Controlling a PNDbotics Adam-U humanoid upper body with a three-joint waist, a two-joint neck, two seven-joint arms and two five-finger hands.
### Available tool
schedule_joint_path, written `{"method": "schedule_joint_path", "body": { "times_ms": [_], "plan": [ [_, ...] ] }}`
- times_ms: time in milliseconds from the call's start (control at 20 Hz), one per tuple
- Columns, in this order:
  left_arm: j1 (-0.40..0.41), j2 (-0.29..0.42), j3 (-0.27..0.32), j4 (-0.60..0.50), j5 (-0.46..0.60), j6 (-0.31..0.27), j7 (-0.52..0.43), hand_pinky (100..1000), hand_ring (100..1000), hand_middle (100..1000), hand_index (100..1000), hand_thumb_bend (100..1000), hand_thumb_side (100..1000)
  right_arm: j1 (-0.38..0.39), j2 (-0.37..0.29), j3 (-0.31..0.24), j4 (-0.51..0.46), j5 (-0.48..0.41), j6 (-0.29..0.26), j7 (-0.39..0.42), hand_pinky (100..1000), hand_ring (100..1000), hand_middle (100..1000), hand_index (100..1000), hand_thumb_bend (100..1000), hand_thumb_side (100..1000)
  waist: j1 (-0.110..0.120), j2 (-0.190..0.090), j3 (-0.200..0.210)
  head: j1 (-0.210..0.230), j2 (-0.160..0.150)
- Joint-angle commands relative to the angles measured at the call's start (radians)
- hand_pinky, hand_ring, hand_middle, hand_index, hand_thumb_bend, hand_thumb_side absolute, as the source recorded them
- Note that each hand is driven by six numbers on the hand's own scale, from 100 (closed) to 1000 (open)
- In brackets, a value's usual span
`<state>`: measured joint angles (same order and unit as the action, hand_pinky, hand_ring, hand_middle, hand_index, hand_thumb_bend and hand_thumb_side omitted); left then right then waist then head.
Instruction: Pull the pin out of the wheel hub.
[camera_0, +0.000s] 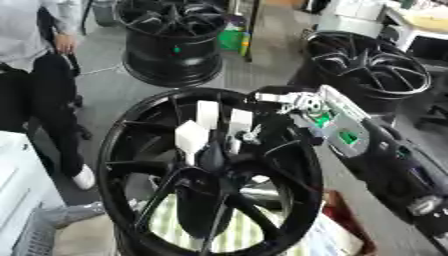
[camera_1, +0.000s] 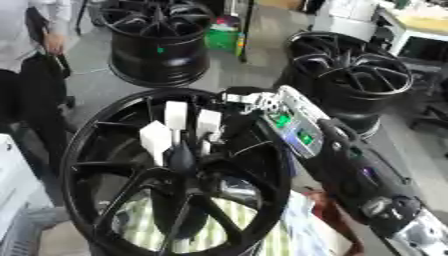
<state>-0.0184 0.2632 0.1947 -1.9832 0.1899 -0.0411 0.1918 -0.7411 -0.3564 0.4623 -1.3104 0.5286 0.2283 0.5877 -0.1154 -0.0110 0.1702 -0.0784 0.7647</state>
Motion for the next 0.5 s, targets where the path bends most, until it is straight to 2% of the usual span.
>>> {"method": "schedule_joint_path", "body": {
  "times_ms": [50, 200, 300, 500],
  "plan": [
    [-0.013, 0.016, 0.001, -0.017, -0.002, -0.002, -0.005, 851, 843, 636, 827, 206, 612, -0.016, -0.015, -0.018, -0.004, -0.014, 0.013, -0.030, 815, 808, 586, 742, 228, 288, 0.007, -0.005, 0.000, -0.004, 0.005],
    [-0.013, 0.015, 0.000, -0.017, -0.001, -0.003, -0.006, 851, 843, 636, 826, 206, 612, -0.016, -0.014, -0.019, 0.003, -0.016, 0.019, -0.046, 810, 795, 549, 706, 190, 219, 0.007, -0.005, 0.002, -0.006, 0.005],
    [-0.013, 0.015, 0.000, -0.017, 0.000, -0.003, -0.006, 851, 843, 636, 826, 206, 614, -0.016, -0.012, -0.023, 0.006, -0.023, 0.025, -0.060, 792, 758, 487, 638, 100, 140, 0.007, -0.005, 0.003, -0.007, 0.005],
    [-0.013, 0.014, -0.001, -0.017, 0.001, 0.000, -0.005, 852, 844, 637, 826, 205, 616, -0.019, -0.006, -0.039, -0.004, -0.076, 0.055, -0.136, 750, 687, 395, 524, 100, 100, 0.007, -0.005, 0.006, -0.008, 0.005]
  ]
}}
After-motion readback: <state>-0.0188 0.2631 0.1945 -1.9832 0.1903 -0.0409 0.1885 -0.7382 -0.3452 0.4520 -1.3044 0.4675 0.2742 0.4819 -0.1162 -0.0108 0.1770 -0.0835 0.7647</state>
